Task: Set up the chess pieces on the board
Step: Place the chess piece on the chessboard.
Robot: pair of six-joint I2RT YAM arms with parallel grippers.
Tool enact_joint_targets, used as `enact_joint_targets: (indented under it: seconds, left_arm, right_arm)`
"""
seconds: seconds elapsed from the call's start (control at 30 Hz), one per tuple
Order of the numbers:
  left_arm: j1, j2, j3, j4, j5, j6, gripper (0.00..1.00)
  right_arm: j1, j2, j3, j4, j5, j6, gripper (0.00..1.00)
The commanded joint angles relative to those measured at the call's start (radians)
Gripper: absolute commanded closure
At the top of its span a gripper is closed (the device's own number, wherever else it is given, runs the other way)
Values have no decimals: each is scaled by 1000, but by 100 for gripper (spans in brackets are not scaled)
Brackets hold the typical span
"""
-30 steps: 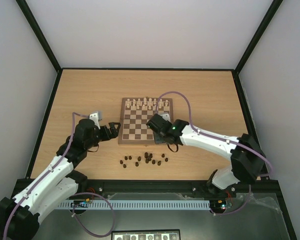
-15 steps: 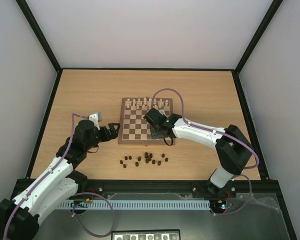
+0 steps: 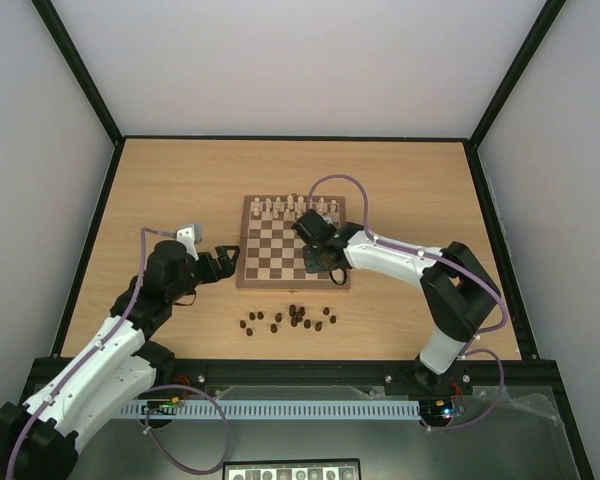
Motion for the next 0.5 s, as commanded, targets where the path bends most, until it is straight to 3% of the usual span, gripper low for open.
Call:
enact_joint_targets:
  seconds: [0.0,0.47]
  left_arm:
    - [-7,4,-16,3,1,-12,0]
    - [-7,29,-30,30,4,-16,1]
  right_arm:
    - [-3,25,-9,-6,-12,-16,95]
    - [-23,26,-35,-2,-7,-23,95]
